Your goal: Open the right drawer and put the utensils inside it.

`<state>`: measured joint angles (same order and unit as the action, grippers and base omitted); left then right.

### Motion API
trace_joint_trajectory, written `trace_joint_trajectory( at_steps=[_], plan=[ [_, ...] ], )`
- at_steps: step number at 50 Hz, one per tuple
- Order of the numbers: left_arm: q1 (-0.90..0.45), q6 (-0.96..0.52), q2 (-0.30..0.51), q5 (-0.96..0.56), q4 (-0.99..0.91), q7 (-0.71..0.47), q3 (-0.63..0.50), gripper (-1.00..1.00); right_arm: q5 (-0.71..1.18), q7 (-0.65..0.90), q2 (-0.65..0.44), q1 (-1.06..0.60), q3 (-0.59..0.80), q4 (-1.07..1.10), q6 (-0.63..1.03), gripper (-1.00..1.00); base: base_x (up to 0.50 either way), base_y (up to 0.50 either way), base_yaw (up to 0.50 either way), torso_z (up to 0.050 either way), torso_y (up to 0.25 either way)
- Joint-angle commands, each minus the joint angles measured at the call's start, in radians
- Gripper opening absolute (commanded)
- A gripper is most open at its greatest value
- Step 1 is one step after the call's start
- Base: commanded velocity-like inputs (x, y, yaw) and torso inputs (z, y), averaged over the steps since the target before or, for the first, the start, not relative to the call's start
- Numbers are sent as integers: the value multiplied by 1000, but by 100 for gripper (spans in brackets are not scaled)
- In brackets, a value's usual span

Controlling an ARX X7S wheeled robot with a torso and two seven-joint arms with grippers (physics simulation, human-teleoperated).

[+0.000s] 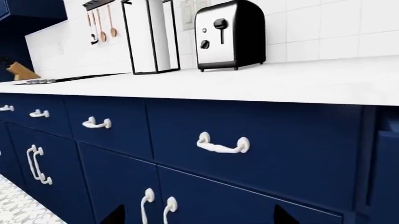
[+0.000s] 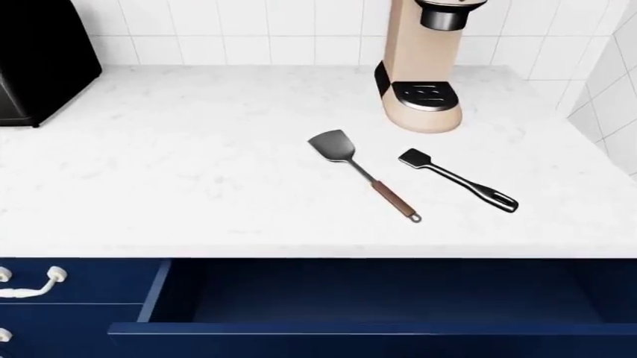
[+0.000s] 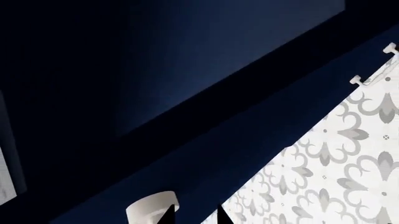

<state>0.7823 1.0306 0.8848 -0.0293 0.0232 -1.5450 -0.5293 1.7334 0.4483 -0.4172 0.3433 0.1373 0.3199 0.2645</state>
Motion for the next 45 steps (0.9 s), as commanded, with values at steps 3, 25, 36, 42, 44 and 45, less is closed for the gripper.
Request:
trace_joint_trajectory(
  at_steps=[3,25,36,42,44,45],
  plan=[
    [3,16,15,0,9,-26,-13,100,-42,-123,-54,39,-118,117,-26,-100,0,0,0,0,3],
    [3,15,22,1,2,-26,-22,100,-66,-224,-79,158,-137,129,-28,-100,0,0,0,3,4],
    [3,7,26,1,-7,-26,-18,100,-105,-329,-105,282,-153,199,-26,-100,0,0,0,3,4],
    [3,-9,35,-5,-25,-26,-21,100,-98,-347,-127,300,-171,208,-25,100,0,-1,-1,2,2],
    [3,-11,34,-4,-25,-26,-22,100,-96,-360,-131,315,-179,208,-27,100,0,0,0,5,0],
    [3,-13,34,-5,-26,-26,-24,100,-102,-371,-133,331,-183,212,-29,100,0,0,0,0,11]
  ],
)
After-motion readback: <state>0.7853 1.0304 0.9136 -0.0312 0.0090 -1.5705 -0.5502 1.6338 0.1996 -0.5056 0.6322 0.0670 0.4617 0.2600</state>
